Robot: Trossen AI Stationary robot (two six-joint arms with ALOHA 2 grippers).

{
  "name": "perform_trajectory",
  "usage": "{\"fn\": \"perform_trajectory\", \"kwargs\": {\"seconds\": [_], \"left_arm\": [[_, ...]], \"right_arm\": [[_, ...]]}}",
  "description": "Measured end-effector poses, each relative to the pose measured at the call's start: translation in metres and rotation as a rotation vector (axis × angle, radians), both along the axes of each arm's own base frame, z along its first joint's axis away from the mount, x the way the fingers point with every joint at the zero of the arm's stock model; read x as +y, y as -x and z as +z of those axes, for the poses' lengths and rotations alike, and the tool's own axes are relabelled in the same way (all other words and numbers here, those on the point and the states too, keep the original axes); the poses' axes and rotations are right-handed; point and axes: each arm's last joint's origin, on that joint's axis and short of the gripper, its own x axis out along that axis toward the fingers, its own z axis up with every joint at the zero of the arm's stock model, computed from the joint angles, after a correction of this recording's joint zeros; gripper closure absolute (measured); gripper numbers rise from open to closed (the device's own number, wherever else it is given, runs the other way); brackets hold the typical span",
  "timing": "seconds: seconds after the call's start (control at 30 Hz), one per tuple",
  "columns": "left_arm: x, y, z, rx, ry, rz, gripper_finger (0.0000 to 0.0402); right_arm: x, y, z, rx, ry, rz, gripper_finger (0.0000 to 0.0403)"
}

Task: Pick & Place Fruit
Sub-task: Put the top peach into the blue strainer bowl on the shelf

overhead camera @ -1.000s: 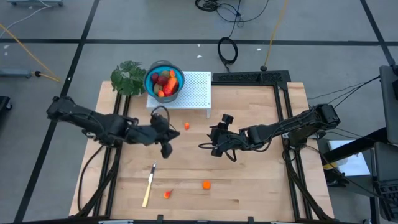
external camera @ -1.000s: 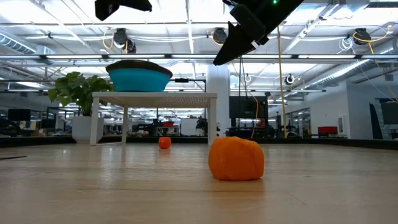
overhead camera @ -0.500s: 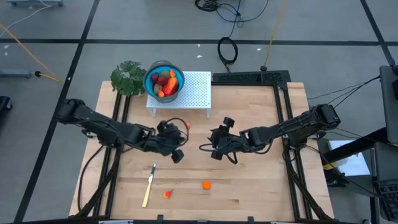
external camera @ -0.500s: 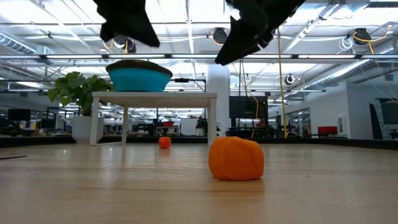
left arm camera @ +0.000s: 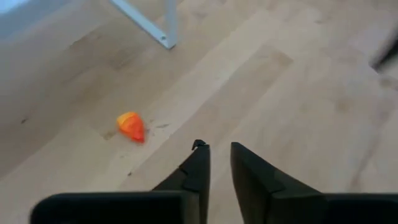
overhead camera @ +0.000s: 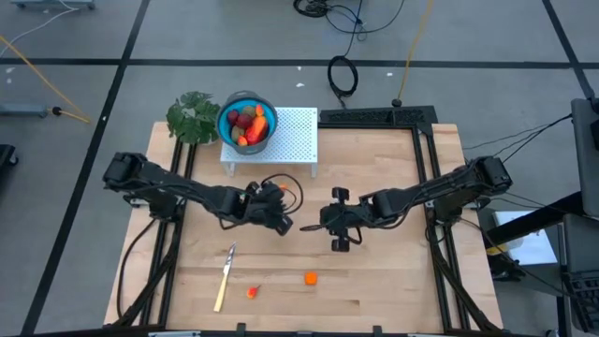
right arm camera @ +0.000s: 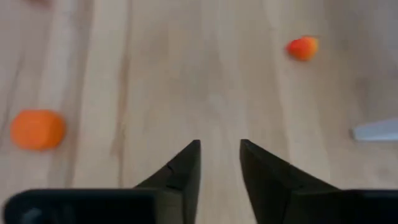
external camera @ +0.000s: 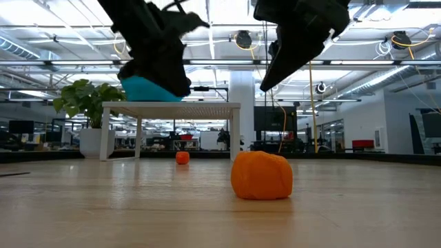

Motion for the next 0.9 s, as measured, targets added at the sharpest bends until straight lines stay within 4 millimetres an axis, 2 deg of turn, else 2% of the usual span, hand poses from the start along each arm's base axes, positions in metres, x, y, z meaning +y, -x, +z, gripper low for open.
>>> {"fn": "perform_trajectory", "kwargs": {"seconds": [0.2,0.27,0.53,0.67,0.9], "left_arm": [[0.017,-0.007,-0.015,0.022,0.042,0.126,0.0281],[0.022,-0.009,-0.018,0.011,0.059,0.167,0.0263],[0.036,-0.015,-0.030,0.031,0.063,0.226,0.0213],[0.041,-0.016,-0.038,0.054,0.073,0.265,0.0199],[0.049,-0.020,-0.046,0.053,0.095,0.312,0.0188]], "right_arm": [[-0.005,0.000,-0.002,0.049,-0.058,0.147,0.0384],[-0.007,0.000,-0.001,0.052,-0.069,0.187,0.0398],[-0.021,0.004,0.011,0.026,-0.092,0.280,0.0399],[-0.027,0.014,0.017,-0.012,-0.107,0.306,0.0400],[-0.040,0.053,0.016,-0.105,-0.124,0.259,0.0402]]}}
